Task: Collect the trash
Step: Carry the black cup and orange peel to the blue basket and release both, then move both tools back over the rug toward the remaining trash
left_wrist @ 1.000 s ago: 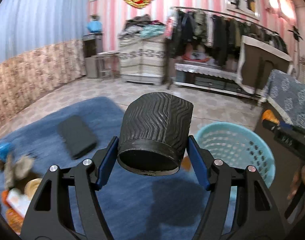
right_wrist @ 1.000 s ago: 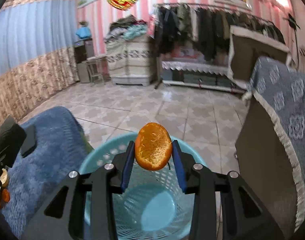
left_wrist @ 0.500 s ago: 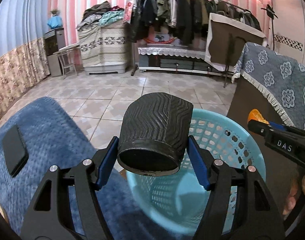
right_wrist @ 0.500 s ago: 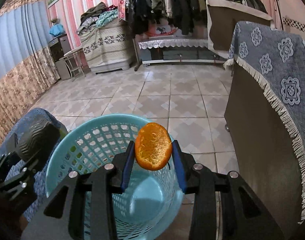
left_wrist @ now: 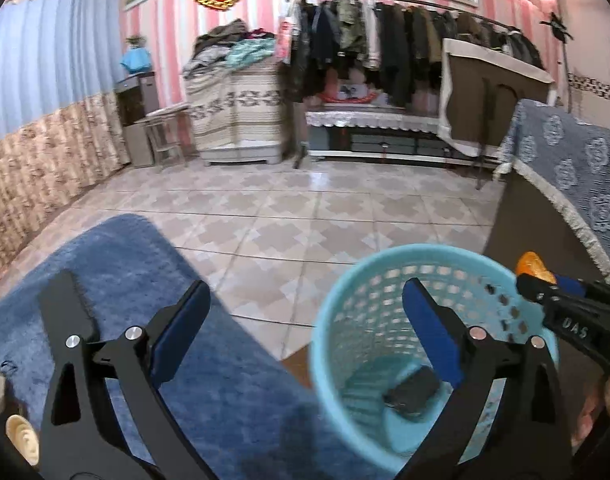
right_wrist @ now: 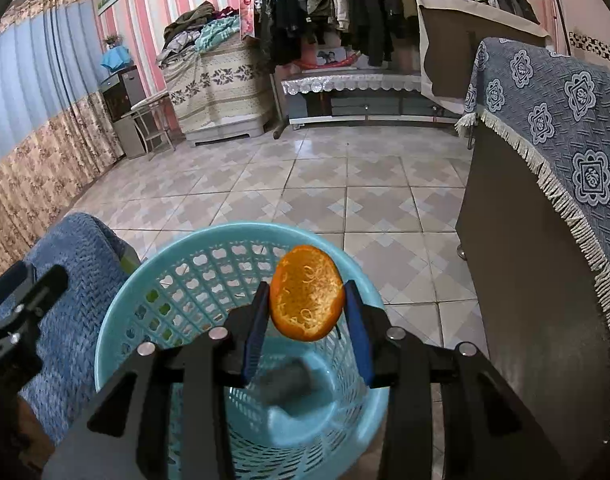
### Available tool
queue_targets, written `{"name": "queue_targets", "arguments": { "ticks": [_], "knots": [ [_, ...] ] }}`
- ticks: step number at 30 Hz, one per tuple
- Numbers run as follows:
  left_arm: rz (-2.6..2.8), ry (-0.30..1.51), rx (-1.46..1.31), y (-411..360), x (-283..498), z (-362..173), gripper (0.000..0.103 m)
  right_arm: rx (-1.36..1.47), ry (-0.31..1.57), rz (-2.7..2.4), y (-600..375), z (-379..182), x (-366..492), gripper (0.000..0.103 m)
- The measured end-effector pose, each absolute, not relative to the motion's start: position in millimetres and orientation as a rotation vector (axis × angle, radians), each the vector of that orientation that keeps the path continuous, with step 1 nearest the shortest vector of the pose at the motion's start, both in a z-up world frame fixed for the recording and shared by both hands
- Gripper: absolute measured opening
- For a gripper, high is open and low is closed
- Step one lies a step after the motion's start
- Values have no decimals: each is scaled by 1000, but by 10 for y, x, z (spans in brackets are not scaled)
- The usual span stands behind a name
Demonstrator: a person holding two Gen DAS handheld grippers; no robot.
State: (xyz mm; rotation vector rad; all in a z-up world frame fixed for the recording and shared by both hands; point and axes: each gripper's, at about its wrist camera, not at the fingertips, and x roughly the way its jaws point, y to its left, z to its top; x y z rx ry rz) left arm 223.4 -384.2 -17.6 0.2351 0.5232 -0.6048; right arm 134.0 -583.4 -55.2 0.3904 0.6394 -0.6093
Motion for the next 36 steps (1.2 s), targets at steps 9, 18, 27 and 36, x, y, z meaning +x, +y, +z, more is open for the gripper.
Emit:
{"name": "queue_targets", "arguments": {
  "ticks": [9, 18, 27, 36],
  "knots": [
    [-511, 519, 170, -3451, 2380, -81, 97, 349, 654, -587, -5630, -548, 1542, 40],
    [-473, 509, 140, -3214, 2415, 8, 97, 328, 582, -598, -5493, -367, 1500, 83],
    [-430, 507, 112, -2909, 2310, 86, 97, 261, 568, -574, -5262, -258, 1550, 91],
    [-328, 528, 80, -2220, 2111, 67, 97, 232, 526, -496, -4879, -92, 1622, 92]
  ]
}}
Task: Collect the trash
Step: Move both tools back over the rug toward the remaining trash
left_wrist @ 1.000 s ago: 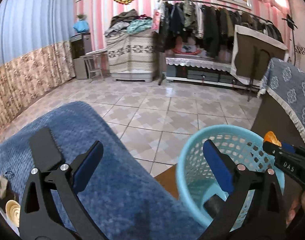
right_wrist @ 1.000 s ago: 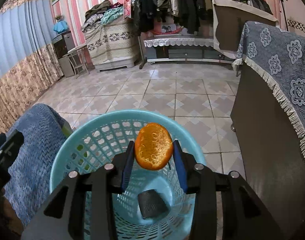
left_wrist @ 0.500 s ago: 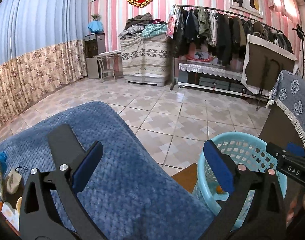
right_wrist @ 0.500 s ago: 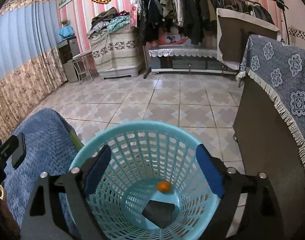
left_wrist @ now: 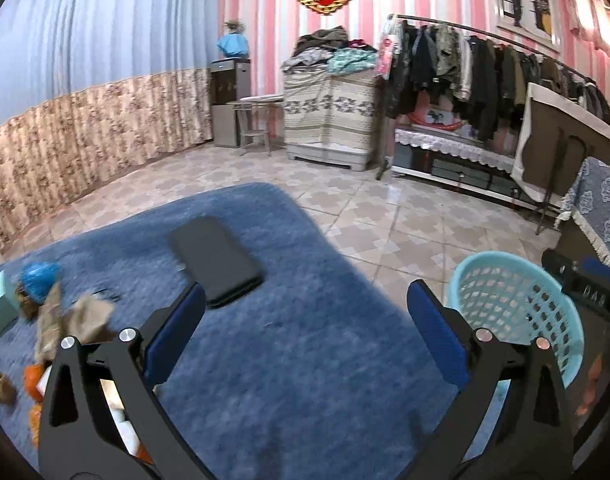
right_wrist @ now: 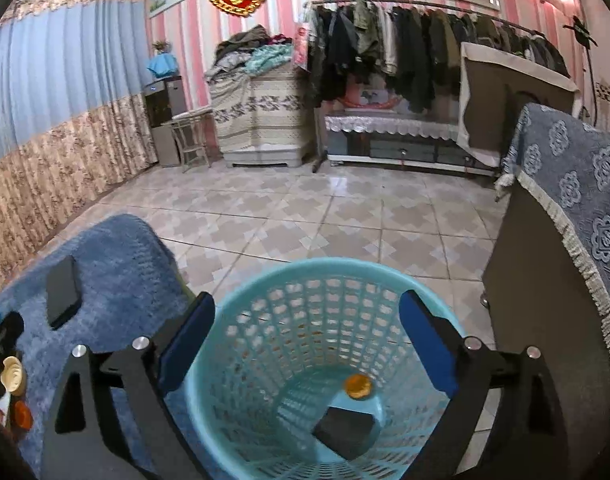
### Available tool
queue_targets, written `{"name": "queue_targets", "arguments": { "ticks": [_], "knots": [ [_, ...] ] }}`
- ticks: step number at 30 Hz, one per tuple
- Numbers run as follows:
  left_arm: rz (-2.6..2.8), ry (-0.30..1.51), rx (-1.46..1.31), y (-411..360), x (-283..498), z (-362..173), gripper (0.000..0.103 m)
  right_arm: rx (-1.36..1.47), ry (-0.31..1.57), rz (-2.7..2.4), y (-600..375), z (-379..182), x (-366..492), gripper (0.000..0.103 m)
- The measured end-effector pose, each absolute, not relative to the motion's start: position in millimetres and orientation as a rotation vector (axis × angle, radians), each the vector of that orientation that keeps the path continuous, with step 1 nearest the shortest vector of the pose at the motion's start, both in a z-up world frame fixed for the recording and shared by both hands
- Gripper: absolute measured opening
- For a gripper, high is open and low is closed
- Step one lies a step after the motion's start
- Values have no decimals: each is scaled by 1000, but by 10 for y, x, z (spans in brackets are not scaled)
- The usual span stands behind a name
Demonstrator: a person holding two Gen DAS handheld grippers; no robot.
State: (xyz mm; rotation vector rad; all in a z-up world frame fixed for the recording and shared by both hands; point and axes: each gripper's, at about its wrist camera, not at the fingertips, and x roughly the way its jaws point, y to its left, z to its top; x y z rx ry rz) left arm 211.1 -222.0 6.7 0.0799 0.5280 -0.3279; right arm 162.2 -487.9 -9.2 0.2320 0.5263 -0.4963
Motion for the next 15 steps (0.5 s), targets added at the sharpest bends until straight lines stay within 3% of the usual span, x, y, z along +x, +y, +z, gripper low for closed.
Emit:
{"name": "queue_targets", "arguments": {
  "ticks": [15],
  "knots": [
    [-77, 557, -11, -576, 1865, 46, 97, 92, 542, -277, -3722, -88, 1839, 93]
  ]
}}
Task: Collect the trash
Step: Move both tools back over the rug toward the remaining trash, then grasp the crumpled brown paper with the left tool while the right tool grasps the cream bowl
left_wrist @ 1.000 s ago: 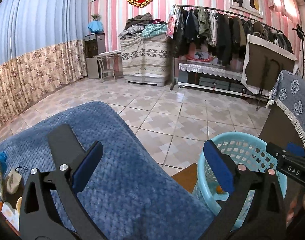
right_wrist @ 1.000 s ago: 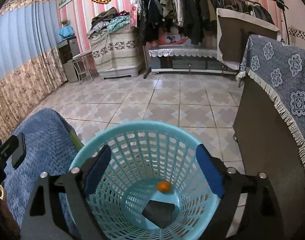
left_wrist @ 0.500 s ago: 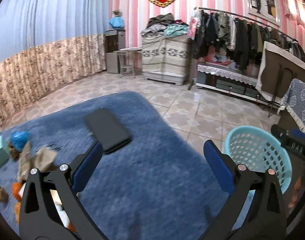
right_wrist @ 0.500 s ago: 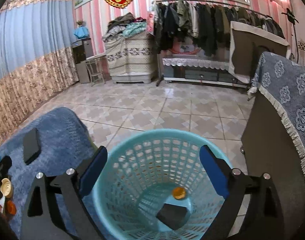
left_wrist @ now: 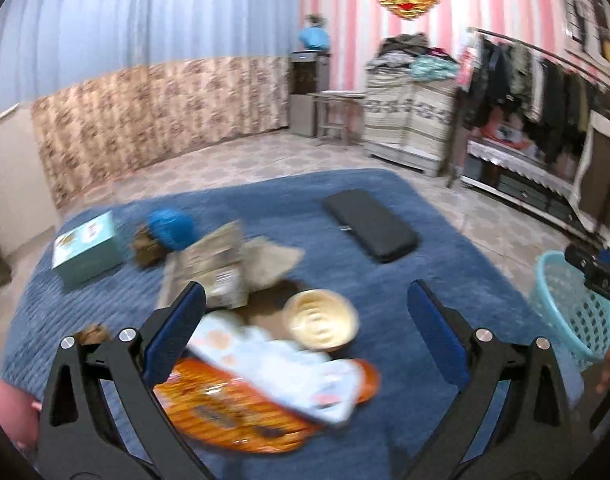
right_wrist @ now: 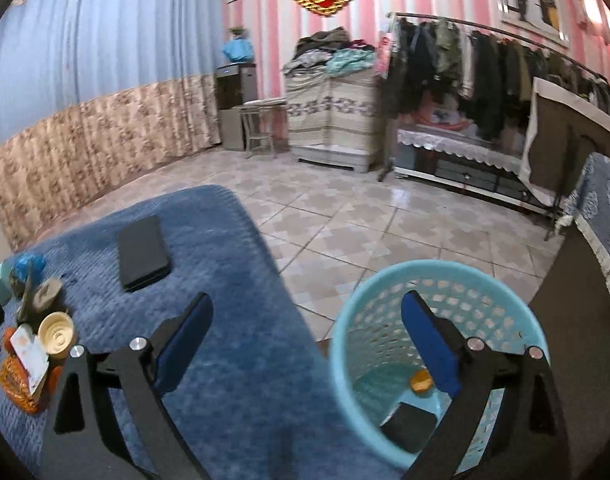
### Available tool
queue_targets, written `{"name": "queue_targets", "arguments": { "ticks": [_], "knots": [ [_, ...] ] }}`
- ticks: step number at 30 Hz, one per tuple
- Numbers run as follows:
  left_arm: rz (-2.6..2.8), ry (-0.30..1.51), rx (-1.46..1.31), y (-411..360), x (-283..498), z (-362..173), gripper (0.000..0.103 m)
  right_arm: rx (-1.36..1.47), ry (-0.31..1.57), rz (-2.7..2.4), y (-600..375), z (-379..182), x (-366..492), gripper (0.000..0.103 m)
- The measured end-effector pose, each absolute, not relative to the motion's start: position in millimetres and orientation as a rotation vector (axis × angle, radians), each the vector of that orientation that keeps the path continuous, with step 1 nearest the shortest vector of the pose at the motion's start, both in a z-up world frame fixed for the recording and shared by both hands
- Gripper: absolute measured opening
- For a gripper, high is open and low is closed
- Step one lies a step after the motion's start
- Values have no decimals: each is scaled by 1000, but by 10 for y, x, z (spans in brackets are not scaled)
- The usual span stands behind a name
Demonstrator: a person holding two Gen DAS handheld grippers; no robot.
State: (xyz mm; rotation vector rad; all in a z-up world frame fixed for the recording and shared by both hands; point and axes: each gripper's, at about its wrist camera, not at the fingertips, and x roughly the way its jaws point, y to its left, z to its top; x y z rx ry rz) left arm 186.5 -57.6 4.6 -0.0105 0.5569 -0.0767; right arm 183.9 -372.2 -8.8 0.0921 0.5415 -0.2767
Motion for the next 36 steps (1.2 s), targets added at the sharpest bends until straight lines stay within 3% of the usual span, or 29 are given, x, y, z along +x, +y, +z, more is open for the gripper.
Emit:
{"name": "queue_targets", "arguments": {
  "ticks": [13, 30, 32, 36],
  "knots": [
    [141, 592, -34, 649, 1847, -274, 97, -71, 560, -61, -2659, -198, 2055, 97],
    [188, 724, -104, 1279, 2056, -734, 96, 88, 671, 17, -2252, -514, 2321, 97],
    [173, 742, -113, 1281, 2110, -778, 91, 104, 689, 22, -2222, -535, 2346, 97],
    [148, 785, -133, 1284, 2199, -856, 71, 139, 723, 92, -2138, -591, 2394, 97]
  ]
}}
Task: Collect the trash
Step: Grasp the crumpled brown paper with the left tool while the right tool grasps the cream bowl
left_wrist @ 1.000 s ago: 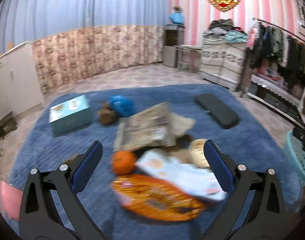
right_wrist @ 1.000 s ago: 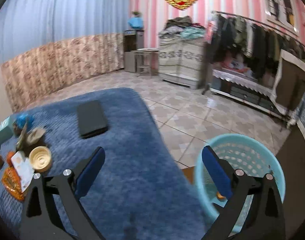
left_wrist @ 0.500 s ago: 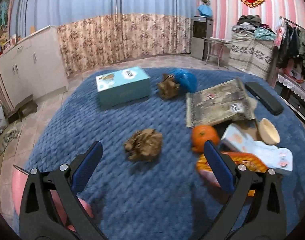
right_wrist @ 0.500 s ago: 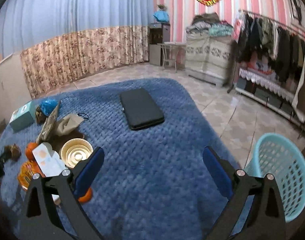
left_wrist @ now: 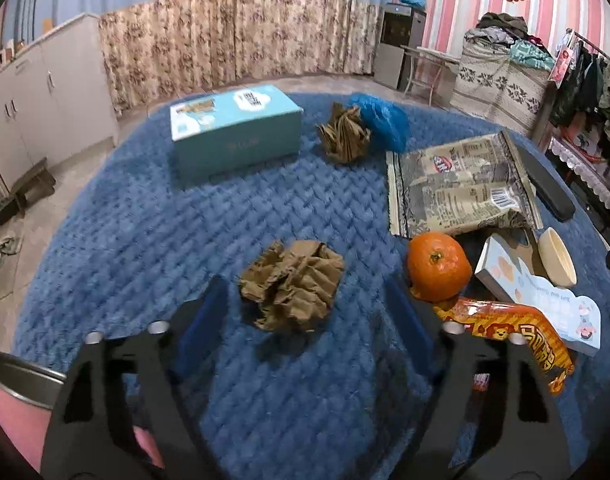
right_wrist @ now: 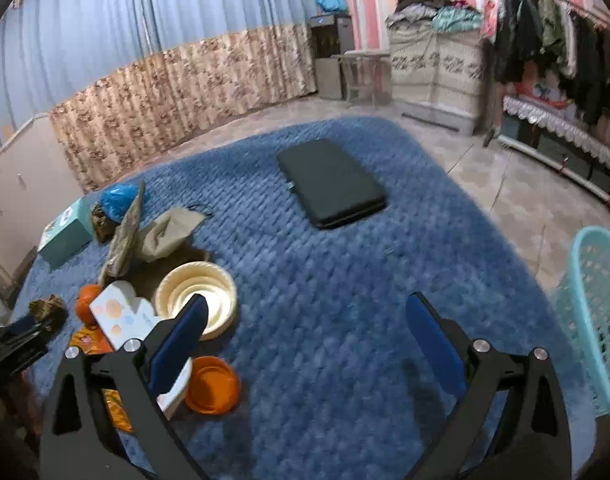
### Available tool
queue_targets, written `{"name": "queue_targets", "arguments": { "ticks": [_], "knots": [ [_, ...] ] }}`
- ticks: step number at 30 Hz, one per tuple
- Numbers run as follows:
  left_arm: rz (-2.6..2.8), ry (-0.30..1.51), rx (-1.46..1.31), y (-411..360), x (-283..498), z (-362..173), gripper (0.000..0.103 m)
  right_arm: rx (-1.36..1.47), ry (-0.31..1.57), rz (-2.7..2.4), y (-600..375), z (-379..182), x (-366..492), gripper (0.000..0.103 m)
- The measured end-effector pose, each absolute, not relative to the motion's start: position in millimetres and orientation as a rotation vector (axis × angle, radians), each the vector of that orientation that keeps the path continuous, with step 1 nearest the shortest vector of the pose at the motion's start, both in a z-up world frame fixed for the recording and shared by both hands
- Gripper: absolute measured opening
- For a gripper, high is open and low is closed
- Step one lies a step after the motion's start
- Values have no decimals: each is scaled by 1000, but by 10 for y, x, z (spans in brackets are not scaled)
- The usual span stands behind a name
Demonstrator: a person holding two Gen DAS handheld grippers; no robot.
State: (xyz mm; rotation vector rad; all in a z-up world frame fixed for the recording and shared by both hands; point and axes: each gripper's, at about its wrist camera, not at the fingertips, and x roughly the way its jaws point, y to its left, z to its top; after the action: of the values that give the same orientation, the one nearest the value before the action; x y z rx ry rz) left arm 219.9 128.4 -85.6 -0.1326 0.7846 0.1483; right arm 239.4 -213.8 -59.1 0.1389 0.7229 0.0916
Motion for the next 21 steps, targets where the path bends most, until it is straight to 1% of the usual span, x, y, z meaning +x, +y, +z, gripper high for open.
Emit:
{"name": "queue_targets", "arguments": {
  "ticks": [1, 3, 5, 12, 15, 16, 17, 18, 19, 21],
  "knots": [
    [142, 796, -142, 1289, 2220, -880, 69, 140, 721, 108, -2118, -583, 2400, 97],
    [142, 810, -157, 1306, 2243, -913, 59, 132, 715, 140, -2040, -587, 2410, 97],
    [152, 820, -169, 1326, 2269, -944, 54, 117, 735, 168, -1949, -632, 2447, 97],
    [182, 823, -132, 1254, 2275, -966, 53, 39, 792, 214, -1567, -848, 2631, 97],
    [181, 821, -142, 1246, 2275, -967, 53, 35, 800, 224, -1513, -882, 2694, 94],
    [182, 821, -144, 1254, 2268, -967, 53, 35, 804, 232, -1511, -888, 2715, 84],
    [182, 821, -143, 1262, 2261, -965, 53, 37, 811, 243, -1510, -892, 2723, 77],
    [183, 822, -142, 1254, 2263, -965, 53, 51, 817, 272, -1507, -905, 2743, 62],
    [182, 822, -143, 1271, 2261, -967, 53, 55, 815, 277, -1512, -905, 2740, 60],
    [181, 823, -145, 1267, 2260, -966, 53, 55, 802, 280, -1533, -881, 2729, 60]
  ]
}}
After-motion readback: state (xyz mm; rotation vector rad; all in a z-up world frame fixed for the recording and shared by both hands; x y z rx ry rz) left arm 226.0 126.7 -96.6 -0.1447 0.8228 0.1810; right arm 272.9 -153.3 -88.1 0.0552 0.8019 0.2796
